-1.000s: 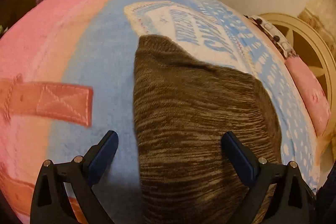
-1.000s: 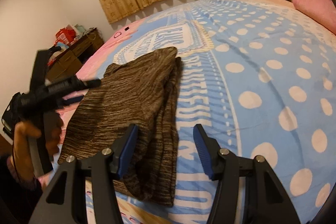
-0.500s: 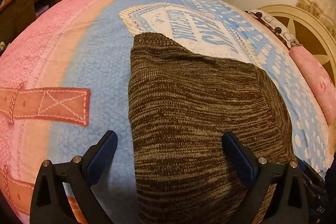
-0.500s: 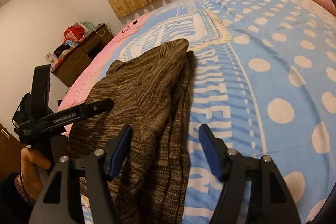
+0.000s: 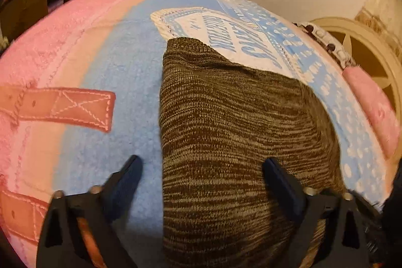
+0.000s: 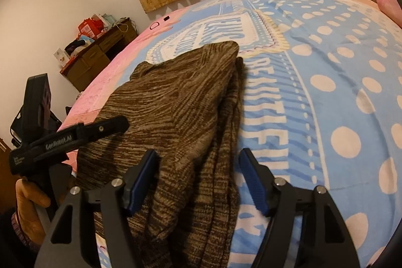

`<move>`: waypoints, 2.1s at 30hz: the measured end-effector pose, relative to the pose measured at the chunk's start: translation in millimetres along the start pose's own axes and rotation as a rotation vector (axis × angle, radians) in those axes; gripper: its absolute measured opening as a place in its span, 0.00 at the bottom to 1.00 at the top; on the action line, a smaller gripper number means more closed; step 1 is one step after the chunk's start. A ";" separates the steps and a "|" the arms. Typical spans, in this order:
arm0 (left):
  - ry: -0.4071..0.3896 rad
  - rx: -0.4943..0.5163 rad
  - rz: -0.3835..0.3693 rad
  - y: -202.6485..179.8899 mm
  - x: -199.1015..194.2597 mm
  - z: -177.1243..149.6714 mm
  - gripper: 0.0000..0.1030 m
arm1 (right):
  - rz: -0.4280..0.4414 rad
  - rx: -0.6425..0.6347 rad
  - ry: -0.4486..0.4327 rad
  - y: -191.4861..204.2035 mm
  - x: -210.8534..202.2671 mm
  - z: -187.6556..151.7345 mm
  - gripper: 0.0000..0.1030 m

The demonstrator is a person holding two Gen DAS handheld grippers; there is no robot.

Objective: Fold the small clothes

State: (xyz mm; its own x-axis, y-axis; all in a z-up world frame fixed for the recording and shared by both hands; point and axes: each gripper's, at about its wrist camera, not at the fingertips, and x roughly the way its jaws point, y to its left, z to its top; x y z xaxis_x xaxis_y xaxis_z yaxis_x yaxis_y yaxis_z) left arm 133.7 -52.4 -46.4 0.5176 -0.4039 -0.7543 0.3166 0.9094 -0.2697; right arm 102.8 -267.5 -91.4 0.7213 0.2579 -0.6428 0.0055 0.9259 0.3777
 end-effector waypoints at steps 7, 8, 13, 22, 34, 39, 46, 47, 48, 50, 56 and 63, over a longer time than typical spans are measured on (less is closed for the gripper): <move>-0.039 -0.026 -0.092 7.0 -3.5 -2.7 0.60 | 0.075 0.036 -0.012 -5.4 -0.2 -3.6 0.35; -0.041 -0.028 -0.090 5.6 -2.9 -2.3 0.64 | 0.081 0.050 -0.010 -7.7 0.4 -3.5 0.36; -0.007 0.043 -0.106 -11.6 6.9 3.1 0.94 | 0.094 0.062 -0.010 -8.1 1.1 -4.2 0.39; -0.038 -0.050 -0.088 4.2 1.4 2.2 0.47 | 0.089 0.084 0.000 -4.6 7.8 0.4 0.46; -0.067 0.047 -0.037 -20.8 -36.6 -3.0 0.26 | -0.073 -0.035 -0.084 37.3 -14.6 -3.9 0.26; -0.038 0.024 -0.033 -12.2 -60.8 -16.5 0.26 | -0.020 -0.016 -0.115 56.3 -43.3 -8.0 0.25; -0.037 0.025 -0.011 -4.2 -96.9 -42.4 0.26 | 0.007 -0.038 -0.131 89.2 -71.0 -25.9 0.25; -0.038 0.018 -0.014 -1.9 -102.4 -45.2 0.26 | 0.009 -0.051 -0.133 95.3 -73.9 -27.5 0.25; -0.040 0.014 -0.014 0.5 -108.0 -48.0 0.26 | 0.015 -0.061 -0.136 101.7 -78.0 -29.8 0.25; -0.046 0.010 -0.011 5.0 -117.3 -51.9 0.26 | 0.032 -0.073 -0.144 112.8 -84.7 -32.0 0.25; -0.082 -0.016 -0.007 24.9 -146.8 -59.7 0.26 | 0.057 -0.125 -0.155 144.0 -95.7 -36.6 0.25; -0.122 -0.078 -0.013 60.3 -173.2 -68.7 0.26 | 0.079 -0.212 -0.162 184.4 -99.3 -40.7 0.25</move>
State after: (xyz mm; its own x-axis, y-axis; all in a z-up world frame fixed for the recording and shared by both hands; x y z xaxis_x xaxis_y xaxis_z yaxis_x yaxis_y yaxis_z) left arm 8.5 79.3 26.8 0.6086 -0.4201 -0.6731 0.2634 0.9072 -0.3280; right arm 4.0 -111.1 15.0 0.8153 0.2995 -0.4956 -0.1874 0.9463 0.2636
